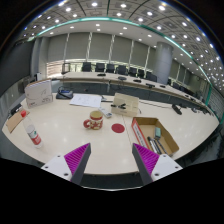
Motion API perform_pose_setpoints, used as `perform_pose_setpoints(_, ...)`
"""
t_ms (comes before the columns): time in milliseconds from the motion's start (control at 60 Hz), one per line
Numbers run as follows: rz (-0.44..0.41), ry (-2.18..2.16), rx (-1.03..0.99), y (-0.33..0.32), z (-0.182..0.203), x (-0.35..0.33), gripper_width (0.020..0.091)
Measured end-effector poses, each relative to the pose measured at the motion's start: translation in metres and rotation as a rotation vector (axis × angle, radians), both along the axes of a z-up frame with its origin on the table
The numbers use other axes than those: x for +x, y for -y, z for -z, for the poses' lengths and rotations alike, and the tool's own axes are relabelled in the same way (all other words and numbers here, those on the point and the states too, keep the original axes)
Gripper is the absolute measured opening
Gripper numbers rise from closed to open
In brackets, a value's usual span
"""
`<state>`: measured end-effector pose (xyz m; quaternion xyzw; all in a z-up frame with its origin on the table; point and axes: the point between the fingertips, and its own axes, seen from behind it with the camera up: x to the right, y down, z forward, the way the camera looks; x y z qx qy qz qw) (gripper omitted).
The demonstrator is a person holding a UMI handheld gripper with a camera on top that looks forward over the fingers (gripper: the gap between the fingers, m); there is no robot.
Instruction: Pour water
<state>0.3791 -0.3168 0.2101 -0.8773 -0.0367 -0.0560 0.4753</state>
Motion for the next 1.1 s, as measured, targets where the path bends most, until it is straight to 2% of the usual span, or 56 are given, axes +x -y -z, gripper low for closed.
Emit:
perform_pose_setpoints(150,-0.01,0.002,-0.003,0.009,0.008,-0.045,0.0855)
perform_pose_setpoints(167,-0.019,0.0,-0.006,0.005,0.008,-0.03,0.0853)
perform_pose_setpoints(183,-0.019,-0.003,-0.005,0.011,0.009,-0.056,0.085)
perform_pose_setpoints(300,-0.067,-0.026,0.009,0.021,0.019,-0.126,0.0852)
perform_pose_setpoints(483,-0.147,-0.078,0.01,0.036,0.054,-0.24,0.0858)
perform_pose_setpoints(650,-0.23,-0.12,0.066,0.02,0.08,-0.34,0.086)
perform_pose_setpoints(800,-0.228,-0.134,0.124,-0.022,0.101,-0.392,0.0859)
perform_pose_setpoints(917,-0.185,-0.132,0.159,-0.058,0.115,-0.406,0.0848)
perform_pose_setpoints(1000,-0.174,-0.134,0.181,-0.079,0.125,-0.412,0.0757)
perform_pose_setpoints(1100,-0.174,-0.098,0.217,-0.099,0.132,-0.414,0.0539)
